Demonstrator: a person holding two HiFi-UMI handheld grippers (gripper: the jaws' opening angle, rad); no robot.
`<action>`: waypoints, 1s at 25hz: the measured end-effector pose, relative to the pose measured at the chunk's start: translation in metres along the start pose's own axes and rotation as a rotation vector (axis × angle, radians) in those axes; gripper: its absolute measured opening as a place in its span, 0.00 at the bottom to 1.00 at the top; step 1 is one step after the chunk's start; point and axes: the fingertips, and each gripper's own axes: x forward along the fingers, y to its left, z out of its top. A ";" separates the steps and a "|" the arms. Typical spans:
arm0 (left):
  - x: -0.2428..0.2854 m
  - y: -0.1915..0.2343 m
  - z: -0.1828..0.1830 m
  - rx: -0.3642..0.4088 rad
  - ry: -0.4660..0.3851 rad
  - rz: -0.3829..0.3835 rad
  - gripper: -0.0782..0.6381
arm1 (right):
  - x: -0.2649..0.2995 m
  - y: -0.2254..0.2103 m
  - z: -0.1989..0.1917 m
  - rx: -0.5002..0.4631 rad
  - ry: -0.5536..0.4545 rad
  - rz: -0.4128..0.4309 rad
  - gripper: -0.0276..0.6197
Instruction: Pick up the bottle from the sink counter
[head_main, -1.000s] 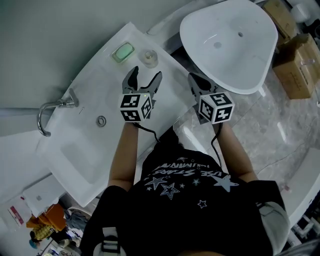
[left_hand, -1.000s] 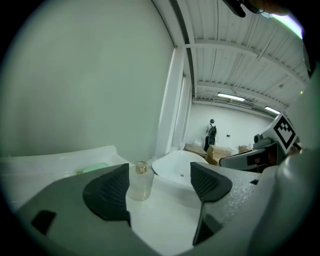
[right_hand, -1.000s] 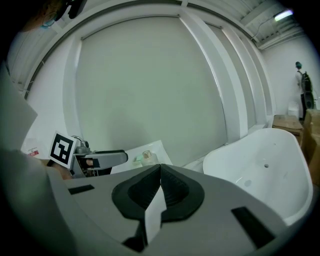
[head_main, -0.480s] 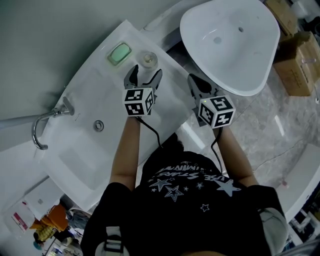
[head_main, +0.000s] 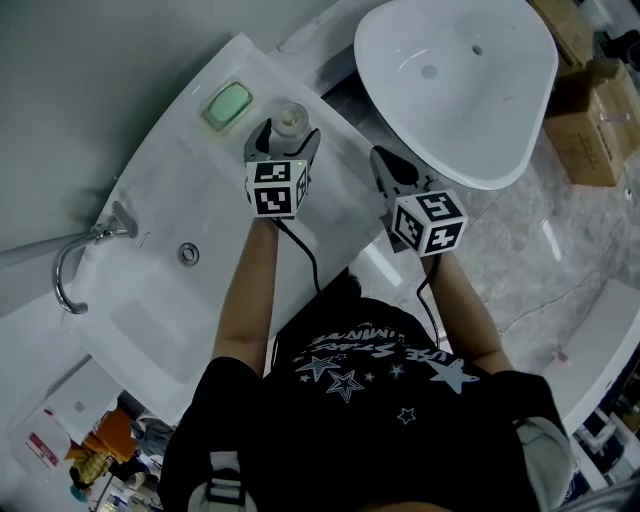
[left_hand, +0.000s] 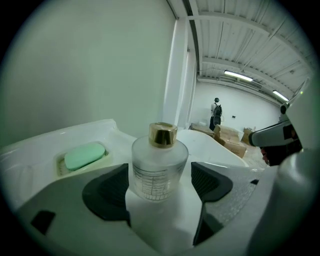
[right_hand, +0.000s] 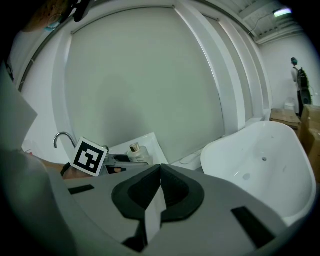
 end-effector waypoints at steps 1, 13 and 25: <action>0.002 -0.001 0.001 0.010 0.004 -0.002 0.63 | 0.001 0.000 -0.001 0.001 0.002 -0.001 0.05; 0.018 0.005 0.005 0.042 0.025 0.047 0.63 | 0.006 0.000 -0.006 0.019 0.007 -0.007 0.05; 0.030 0.004 -0.004 0.084 0.082 0.031 0.59 | -0.002 -0.004 -0.008 0.026 0.007 -0.022 0.05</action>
